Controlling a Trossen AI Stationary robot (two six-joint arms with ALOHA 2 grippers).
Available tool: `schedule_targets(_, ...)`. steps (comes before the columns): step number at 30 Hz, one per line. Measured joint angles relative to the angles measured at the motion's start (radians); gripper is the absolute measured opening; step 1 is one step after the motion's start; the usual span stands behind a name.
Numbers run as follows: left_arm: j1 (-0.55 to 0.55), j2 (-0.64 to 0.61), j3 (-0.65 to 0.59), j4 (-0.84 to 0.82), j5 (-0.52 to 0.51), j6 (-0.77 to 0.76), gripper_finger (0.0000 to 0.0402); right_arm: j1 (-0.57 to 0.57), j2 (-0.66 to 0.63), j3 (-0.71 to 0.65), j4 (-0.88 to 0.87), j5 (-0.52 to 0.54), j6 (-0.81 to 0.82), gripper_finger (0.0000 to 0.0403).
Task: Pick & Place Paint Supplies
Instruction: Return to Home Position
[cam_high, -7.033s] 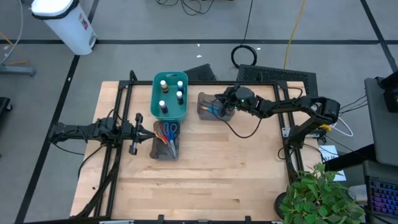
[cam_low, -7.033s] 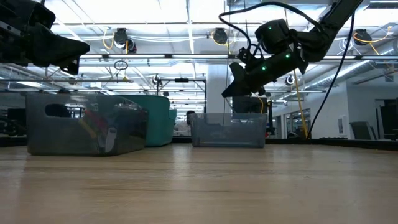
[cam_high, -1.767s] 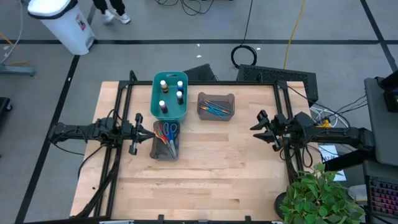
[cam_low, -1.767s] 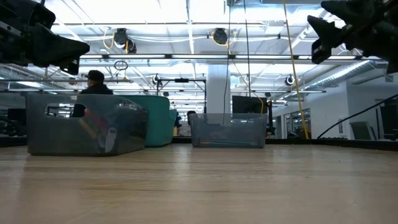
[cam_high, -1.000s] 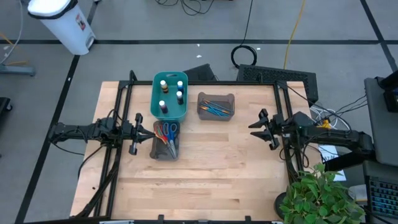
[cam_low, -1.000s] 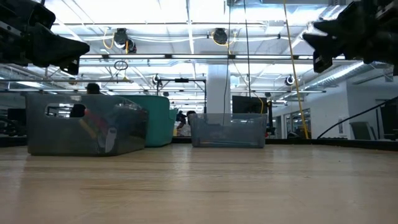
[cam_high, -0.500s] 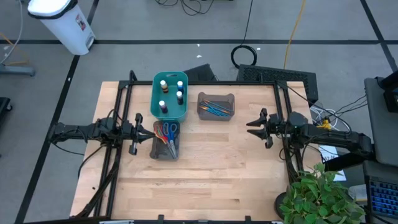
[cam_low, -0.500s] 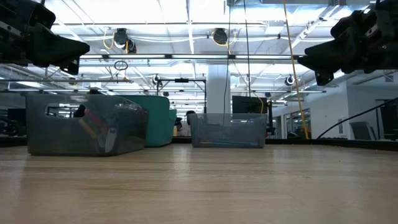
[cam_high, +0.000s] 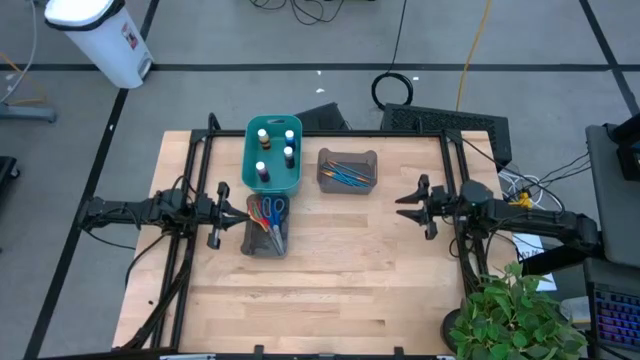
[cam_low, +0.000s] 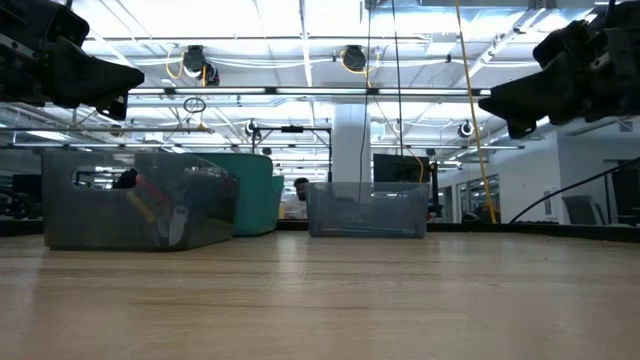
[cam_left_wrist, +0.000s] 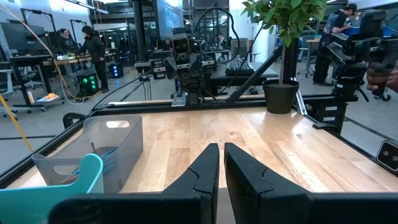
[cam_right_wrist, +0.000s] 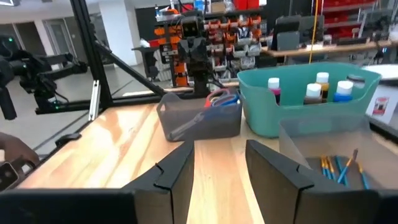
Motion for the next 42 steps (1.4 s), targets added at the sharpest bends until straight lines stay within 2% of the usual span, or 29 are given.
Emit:
schedule_targets(9,0.000,0.000,0.000,0.000,0.000,0.000,0.0033,-0.002,-0.045,-0.002,0.027,0.003,-0.065,0.0133)
schedule_targets(28,0.000,0.000,0.000,0.000,0.000,0.000,0.0033,-0.002,-0.241,-0.004,-0.098,0.005,-0.094,0.0135)
schedule_targets(32,0.000,0.000,0.000,0.000,0.000,0.000,0.0033,-0.002,-0.242,-0.005,-0.106,0.009,-0.097,0.0137)
schedule_targets(42,0.000,0.000,0.000,0.000,0.000,0.000,0.0033,-0.002,-0.242,-0.005,-0.132,0.157,-0.082,0.0135)
